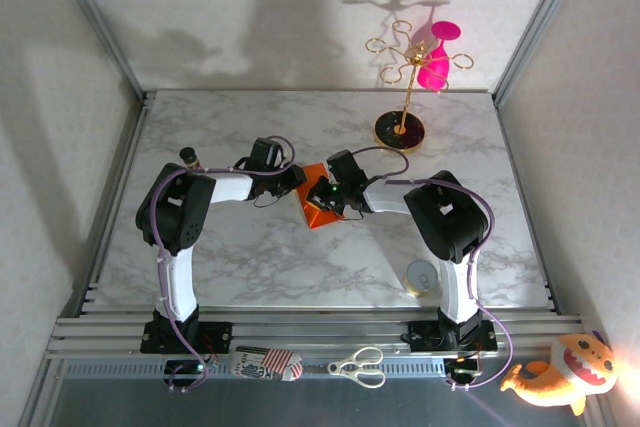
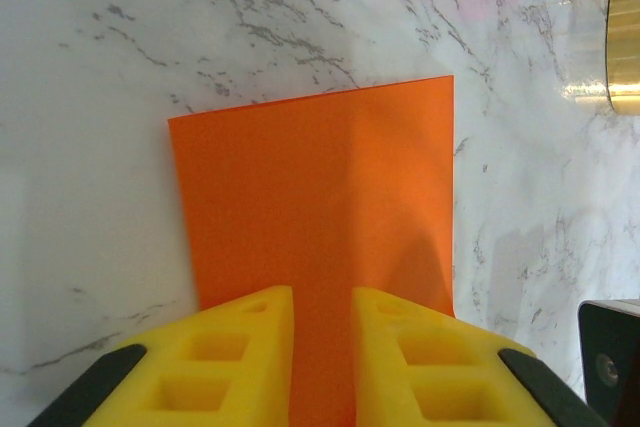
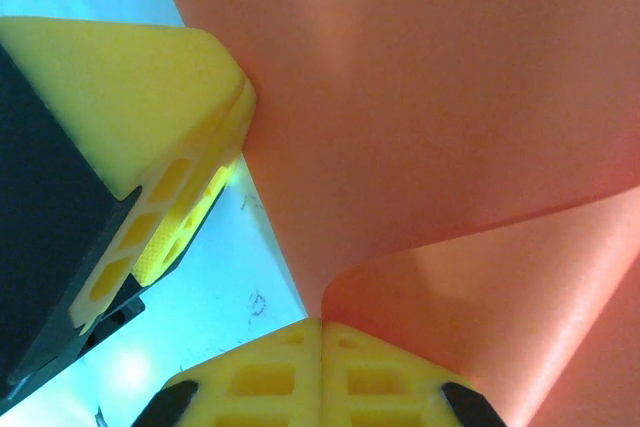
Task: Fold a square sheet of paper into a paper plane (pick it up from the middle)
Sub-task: Fold the triangle a second time at the center of the table.
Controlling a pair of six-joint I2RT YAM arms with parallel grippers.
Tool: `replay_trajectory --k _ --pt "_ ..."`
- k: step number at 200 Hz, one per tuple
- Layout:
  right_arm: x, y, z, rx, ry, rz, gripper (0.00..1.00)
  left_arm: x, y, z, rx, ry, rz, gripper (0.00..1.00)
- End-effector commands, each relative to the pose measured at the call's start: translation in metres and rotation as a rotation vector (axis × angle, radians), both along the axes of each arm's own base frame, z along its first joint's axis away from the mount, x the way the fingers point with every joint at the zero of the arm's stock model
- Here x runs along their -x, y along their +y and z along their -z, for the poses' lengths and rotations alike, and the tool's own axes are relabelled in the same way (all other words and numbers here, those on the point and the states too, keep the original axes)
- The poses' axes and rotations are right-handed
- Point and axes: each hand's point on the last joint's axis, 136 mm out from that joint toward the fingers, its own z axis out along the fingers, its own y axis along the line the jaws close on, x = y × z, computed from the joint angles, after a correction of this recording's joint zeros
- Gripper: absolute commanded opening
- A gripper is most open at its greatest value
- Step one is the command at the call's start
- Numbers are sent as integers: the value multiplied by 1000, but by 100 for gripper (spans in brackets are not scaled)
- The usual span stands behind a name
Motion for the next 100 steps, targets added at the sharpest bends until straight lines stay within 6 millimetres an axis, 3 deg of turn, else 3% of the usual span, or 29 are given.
replay_trajectory --k 1,100 --pt "-1 3 6 12 -4 13 0 19 0 30 -40 83 24 22" --pt "0 2 11 19 10 17 0 20 -1 30 -40 83 26 22"
